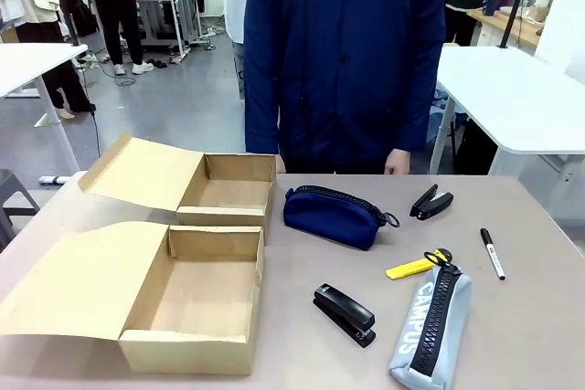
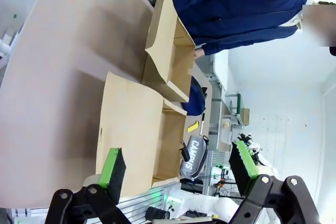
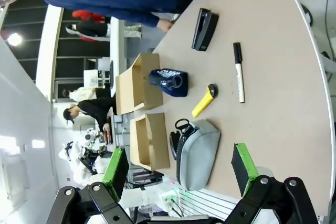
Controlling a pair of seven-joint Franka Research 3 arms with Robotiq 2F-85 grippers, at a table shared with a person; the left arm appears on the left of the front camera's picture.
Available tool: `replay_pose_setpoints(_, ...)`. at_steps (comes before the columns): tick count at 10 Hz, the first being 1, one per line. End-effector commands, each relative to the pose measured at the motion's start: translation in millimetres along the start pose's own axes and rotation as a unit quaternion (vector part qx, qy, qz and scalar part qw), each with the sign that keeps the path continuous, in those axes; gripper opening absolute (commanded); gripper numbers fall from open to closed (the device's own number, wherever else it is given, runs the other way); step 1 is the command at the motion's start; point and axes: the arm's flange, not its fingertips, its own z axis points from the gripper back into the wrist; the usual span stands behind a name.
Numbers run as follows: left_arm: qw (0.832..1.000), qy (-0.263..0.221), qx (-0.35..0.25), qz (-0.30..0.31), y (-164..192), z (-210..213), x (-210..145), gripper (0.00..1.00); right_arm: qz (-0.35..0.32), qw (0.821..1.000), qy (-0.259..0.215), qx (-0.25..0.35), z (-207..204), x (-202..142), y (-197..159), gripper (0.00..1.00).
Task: Place items inside the box.
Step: Pick up a Pencil pouch or Stapler and place it inside the Mailer Box closest to the robot.
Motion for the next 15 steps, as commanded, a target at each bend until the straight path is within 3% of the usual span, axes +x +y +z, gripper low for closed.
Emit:
replay_pose_setpoints(1,1.0,-0.004,-0.01,-0.009,1.0,2.4,3.1,1.0,0.09,0.996,0.011,-0.025,-23.5,-12.5,27.5,1.0)
replay_pose_setpoints(3,1.0,-0.004,-0.01,-0.009,1.0,2.4,3.1,1.0,0.247,0.958,0.099,-0.106,-86.8,-50.7,93.8,1.0)
replay_pose_setpoints(4,1.0,-0.004,-0.01,-0.009,1.0,2.4,3.1,1.0,0.297,0.936,0.132,-0.132,-108.1,-65.5,110.0,1.0)
replay_pose_setpoints(5,1.0,-0.004,-0.01,-0.009,1.0,2.4,3.1,1.0,0.269,0.948,0.093,-0.142,-95.7,-54.3,103.2,1.0)
replay_pose_setpoints(6,1.0,-0.004,-0.01,-0.009,1.0,2.4,3.1,1.0,0.225,0.965,0.12,-0.059,-57.8,-27.4,74.9,1.0)
replay_pose_setpoints(7,1.0,-0.004,-0.01,-0.009,1.0,2.4,3.1,1.0,0.198,0.972,0.117,-0.043,-20.0,-11.2,37.5,1.0)
replay_pose_setpoints(9,1.0,-0.004,-0.01,-0.009,1.0,2.4,3.1,1.0,0.125,0.987,0.089,0.048,45.5,0.7,-47.4,1.0)
replay_pose_setpoints(10,1.0,-0.004,-0.01,-0.009,1.0,2.4,3.1,1.0,0.101,0.983,0.076,0.13,57.9,-1.0,-76.3,1.0)
replay_pose_setpoints(12,1.0,-0.004,-0.01,-0.009,1.0,2.4,3.1,1.0,0.068,0.985,0.063,0.148,55.3,-2.6,-98.4,1.0)
replay_pose_setpoints(14,1.0,-0.004,-0.01,-0.009,1.0,2.4,3.1,1.0,0.039,0.989,0.048,0.133,44.3,6.4,-94.6,1.0)
replay_pose_setpoints(15,1.0,-0.004,-0.01,-0.009,1.0,2.4,3.1,1.0,0.047,0.988,0.044,0.138,51.8,-24.4,-96.6,1.0)
